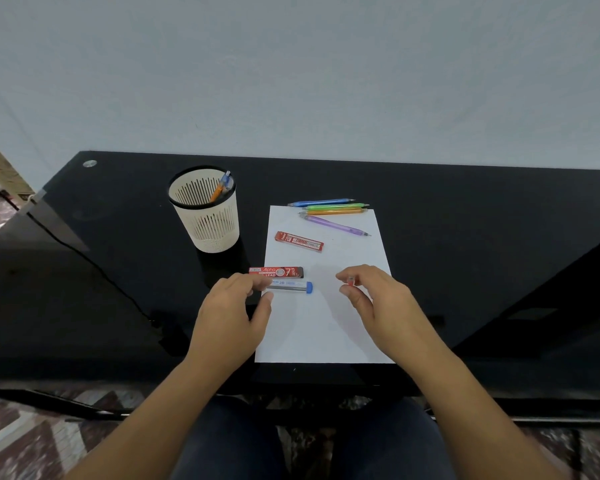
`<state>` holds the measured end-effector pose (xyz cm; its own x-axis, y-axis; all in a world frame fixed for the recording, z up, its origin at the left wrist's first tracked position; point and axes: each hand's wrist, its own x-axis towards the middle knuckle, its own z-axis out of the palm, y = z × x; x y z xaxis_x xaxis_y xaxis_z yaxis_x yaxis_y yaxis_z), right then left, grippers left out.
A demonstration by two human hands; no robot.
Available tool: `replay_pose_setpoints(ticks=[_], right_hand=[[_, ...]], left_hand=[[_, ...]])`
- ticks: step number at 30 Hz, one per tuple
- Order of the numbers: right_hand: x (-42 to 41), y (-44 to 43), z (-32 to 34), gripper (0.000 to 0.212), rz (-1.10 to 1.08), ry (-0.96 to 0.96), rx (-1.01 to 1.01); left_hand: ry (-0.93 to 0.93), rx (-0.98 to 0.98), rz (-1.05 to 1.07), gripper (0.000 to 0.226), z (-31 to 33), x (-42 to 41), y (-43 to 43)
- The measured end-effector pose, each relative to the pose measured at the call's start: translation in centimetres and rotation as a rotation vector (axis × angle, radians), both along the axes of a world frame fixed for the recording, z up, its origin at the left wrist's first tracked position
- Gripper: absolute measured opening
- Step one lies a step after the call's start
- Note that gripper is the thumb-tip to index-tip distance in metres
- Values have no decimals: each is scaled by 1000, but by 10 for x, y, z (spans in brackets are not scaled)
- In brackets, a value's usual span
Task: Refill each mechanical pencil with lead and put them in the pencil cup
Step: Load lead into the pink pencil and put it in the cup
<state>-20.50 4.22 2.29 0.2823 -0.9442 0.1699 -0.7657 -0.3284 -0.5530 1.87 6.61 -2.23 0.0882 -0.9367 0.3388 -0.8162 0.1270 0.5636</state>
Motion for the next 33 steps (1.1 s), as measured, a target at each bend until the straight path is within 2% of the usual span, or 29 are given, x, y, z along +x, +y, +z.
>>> replay_pose_setpoints(ticks=[7,10,15,20,26,33], right_hand=[[-2,-15,-20,27,86,146,129],[-3,-18,-25,28,93,182,117],[-4,-17,-29,25,63,211,-95],[-4,-17,-27,21,80,257,-206],[-3,-14,-26,18,67,309,-324],[9,-10,-26,23,98,310,-402]], left_hand=[[8,13,5,23,0,2,-1],[13,11,10,23,1,2,0],[22,3,5,22,-1,4,-1],[30,-23,-21,25,3,2,-1],[-109,-76,-161,36,11,-6,0],[-262,-182,-230,28,5,-21,-8]])
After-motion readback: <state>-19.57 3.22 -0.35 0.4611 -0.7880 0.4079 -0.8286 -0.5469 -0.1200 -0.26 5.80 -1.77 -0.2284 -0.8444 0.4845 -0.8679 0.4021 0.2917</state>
